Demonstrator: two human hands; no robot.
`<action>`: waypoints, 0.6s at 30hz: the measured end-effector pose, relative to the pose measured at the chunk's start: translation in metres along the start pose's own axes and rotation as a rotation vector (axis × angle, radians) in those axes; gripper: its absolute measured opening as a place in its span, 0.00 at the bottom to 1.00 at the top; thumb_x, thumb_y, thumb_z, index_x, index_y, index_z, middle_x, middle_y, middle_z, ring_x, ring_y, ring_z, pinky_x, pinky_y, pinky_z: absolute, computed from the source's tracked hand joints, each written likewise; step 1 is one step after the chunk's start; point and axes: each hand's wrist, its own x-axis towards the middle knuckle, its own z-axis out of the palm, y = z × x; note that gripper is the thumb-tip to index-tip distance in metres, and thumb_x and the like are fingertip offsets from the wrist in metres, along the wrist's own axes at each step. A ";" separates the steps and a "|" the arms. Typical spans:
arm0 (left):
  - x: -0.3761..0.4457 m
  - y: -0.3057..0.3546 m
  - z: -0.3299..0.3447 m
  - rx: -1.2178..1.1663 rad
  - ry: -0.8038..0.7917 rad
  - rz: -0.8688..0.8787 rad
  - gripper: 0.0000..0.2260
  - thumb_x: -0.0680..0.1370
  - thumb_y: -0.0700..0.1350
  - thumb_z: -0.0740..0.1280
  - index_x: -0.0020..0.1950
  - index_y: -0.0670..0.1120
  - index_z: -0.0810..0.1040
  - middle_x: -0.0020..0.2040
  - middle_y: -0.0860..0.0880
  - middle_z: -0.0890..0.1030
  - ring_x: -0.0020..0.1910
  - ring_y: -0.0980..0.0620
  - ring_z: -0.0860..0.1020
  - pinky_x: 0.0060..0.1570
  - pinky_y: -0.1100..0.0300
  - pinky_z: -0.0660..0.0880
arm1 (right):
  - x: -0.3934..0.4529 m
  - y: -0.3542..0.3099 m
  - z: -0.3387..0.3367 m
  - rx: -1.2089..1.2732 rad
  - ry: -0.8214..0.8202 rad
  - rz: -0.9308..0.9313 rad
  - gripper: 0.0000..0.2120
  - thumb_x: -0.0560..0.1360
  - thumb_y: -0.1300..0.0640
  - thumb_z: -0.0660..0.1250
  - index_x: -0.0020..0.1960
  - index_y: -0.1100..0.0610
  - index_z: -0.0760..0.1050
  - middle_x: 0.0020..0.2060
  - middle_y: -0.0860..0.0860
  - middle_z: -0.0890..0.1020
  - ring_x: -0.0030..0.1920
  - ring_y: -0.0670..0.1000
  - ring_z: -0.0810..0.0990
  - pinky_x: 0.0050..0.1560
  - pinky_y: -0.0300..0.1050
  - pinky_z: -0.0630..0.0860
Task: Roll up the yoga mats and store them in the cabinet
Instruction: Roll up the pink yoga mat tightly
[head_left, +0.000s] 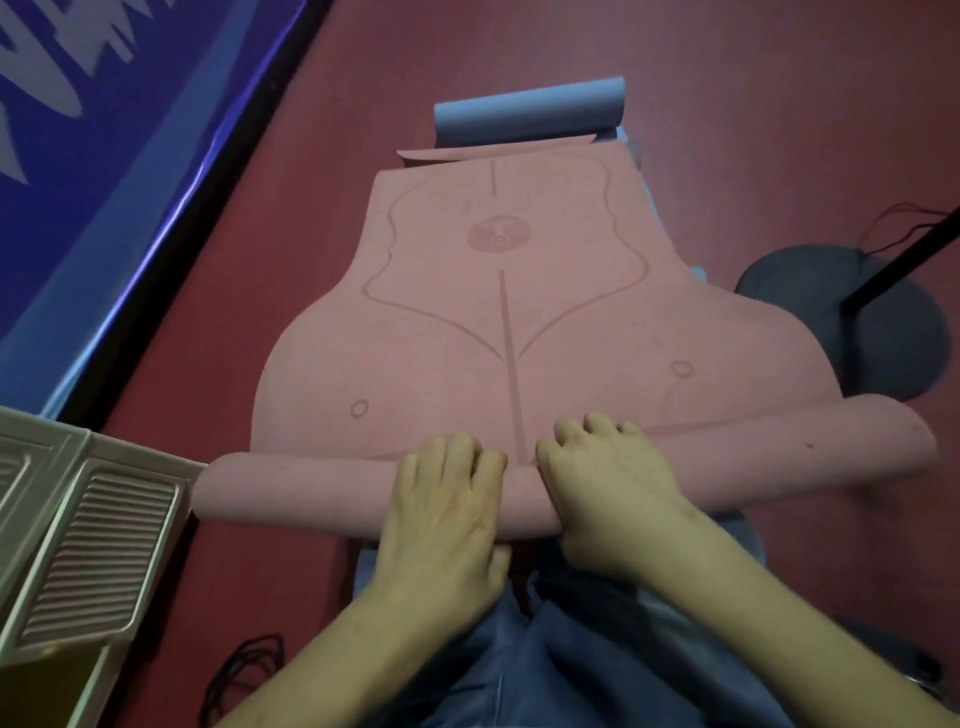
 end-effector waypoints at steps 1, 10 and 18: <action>-0.003 0.002 0.000 0.000 0.033 0.013 0.25 0.60 0.51 0.72 0.55 0.46 0.76 0.49 0.46 0.72 0.45 0.43 0.71 0.45 0.49 0.61 | 0.005 0.003 -0.009 0.027 -0.086 -0.009 0.23 0.69 0.52 0.72 0.62 0.53 0.74 0.58 0.53 0.76 0.59 0.58 0.75 0.53 0.50 0.72; 0.010 -0.007 0.028 0.170 0.198 0.128 0.26 0.66 0.40 0.72 0.63 0.39 0.74 0.48 0.42 0.78 0.42 0.40 0.76 0.46 0.46 0.72 | 0.021 0.016 -0.011 0.073 -0.044 0.008 0.24 0.63 0.50 0.75 0.55 0.55 0.72 0.53 0.53 0.77 0.55 0.57 0.76 0.50 0.49 0.74; 0.065 -0.025 -0.009 0.110 -0.260 0.145 0.26 0.63 0.57 0.77 0.56 0.49 0.74 0.48 0.50 0.81 0.47 0.45 0.81 0.45 0.53 0.71 | 0.010 0.012 0.029 -0.033 0.395 0.057 0.24 0.52 0.62 0.75 0.48 0.58 0.75 0.40 0.54 0.76 0.39 0.60 0.73 0.44 0.53 0.69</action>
